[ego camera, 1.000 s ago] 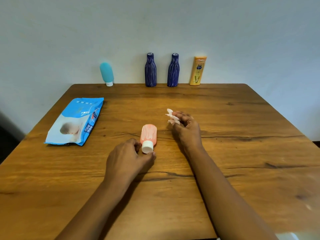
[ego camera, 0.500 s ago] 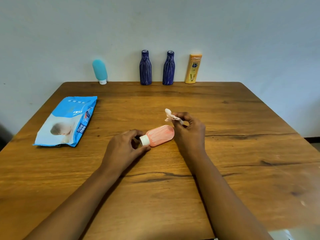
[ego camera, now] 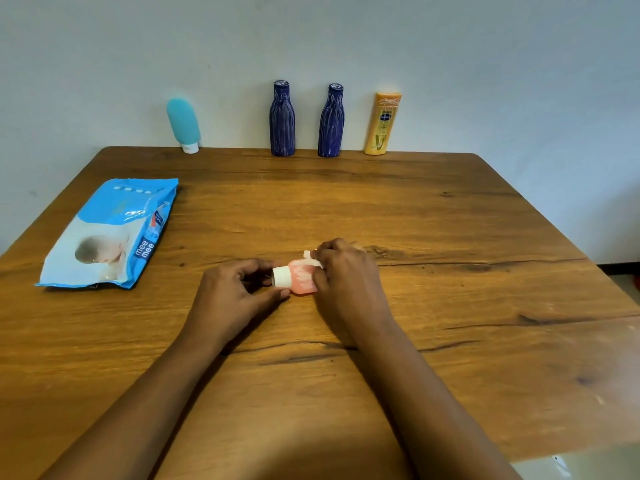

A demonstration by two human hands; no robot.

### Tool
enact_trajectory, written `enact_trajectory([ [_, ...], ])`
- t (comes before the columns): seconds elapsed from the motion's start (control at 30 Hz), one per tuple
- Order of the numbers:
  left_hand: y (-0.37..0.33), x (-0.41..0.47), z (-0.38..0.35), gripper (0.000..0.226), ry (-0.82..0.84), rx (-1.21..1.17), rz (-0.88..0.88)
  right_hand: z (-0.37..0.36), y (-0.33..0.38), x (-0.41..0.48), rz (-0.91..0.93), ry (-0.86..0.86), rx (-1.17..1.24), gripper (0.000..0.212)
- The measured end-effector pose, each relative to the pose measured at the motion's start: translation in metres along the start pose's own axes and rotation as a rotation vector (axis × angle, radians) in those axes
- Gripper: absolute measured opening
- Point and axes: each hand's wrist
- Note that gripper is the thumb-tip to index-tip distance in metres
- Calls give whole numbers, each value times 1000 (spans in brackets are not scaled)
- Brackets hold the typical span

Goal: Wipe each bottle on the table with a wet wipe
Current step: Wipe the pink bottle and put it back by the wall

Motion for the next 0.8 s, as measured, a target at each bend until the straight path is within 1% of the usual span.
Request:
enact_trajectory([
  [0.1, 3, 0, -1, 41, 1, -8, -20, 5, 13, -1, 18, 57, -24, 30],
  [0.2, 4, 0, -1, 37, 10, -6, -46, 0, 20, 1, 18, 14, 21, 18],
  [0.27, 3, -1, -1, 36, 14, -19, -60, -4, 26, 1, 46, 23, 38, 13],
  [0.37, 2, -2, -1, 36, 11, -33, -72, -6, 25, -3, 151, 71, 4, 24],
  [0.43, 3, -2, -1, 35, 11, -33, -62, -1, 9, -3, 101, 67, -27, 25],
  [0.53, 4, -1, -2, 34, 22, -23, -51, 3, -21, 3, -84, 5, -65, 26],
  [0.6, 3, 0, -2, 34, 26, -26, -56, 2, -21, 5, -128, -22, -69, 25],
  [0.67, 3, 0, -1, 34, 26, -27, -56, -1, -2, 4, -58, -21, -63, 25],
  [0.77, 4, -1, -2, 33, 35, -40, -83, -3, 34, -7, 154, 73, -22, 26],
  [0.8, 4, -2, -2, 33, 34, -43, -86, -2, 37, -10, 184, 87, -15, 27],
])
Point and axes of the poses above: each hand's wrist, its own x-axis towards the middle knuckle, its own z-axis out of the back of the hand, y = z × x, and after that the axes turned 1 degree about z, right-handed
